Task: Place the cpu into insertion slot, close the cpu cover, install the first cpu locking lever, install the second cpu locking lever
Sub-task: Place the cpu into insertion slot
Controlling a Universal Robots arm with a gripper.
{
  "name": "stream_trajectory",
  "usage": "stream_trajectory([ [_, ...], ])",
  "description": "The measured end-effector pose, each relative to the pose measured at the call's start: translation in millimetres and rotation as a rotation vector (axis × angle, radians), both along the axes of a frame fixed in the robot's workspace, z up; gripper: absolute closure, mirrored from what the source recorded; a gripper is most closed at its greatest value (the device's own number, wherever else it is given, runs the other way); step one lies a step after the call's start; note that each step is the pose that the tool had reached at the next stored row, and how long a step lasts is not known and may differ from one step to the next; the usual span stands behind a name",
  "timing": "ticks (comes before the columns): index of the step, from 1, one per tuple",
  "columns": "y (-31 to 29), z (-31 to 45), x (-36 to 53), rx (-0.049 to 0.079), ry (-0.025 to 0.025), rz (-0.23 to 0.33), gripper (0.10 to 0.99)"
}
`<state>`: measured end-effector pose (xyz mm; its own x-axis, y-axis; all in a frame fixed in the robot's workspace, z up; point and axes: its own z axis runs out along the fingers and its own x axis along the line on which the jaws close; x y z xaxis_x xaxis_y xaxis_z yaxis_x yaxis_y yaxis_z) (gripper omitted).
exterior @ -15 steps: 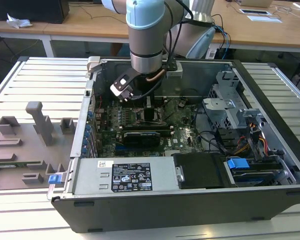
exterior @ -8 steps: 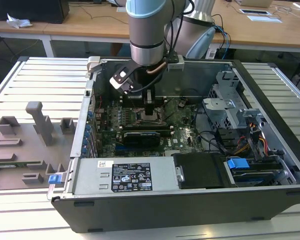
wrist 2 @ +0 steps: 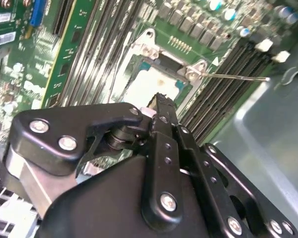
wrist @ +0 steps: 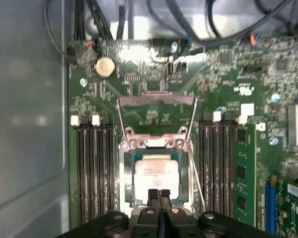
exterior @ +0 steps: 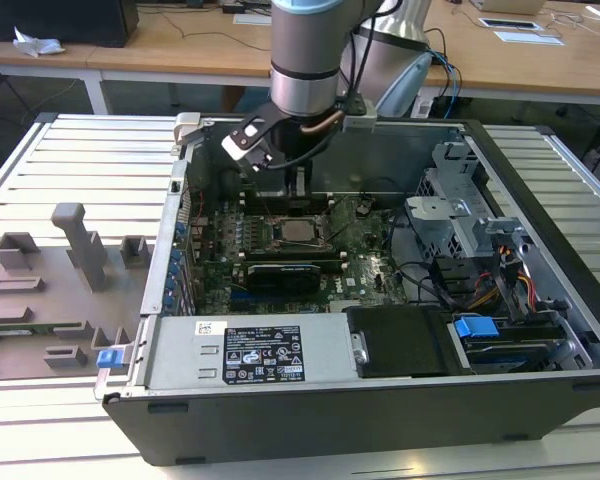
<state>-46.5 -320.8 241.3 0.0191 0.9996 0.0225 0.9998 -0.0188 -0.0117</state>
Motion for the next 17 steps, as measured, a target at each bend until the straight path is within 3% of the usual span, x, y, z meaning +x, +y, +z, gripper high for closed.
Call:
stream_trajectory([
  [1, -0.1, 0.1, 1.8, 0.003, 0.0065, 0.000, 0.980],
  [2, -0.1, 0.3, 3.2, 0.007, 0.0093, 0.001, 0.980],
  [7, -0.1, 16.1, 3.7, 0.010, 0.0095, 0.004, 0.980],
  [11, -0.1, 40.0, 3.7, 0.010, 0.0095, 0.004, 0.980],
  [17, 0.0, 43.6, 3.7, 0.010, 0.0095, 0.004, 0.980],
])
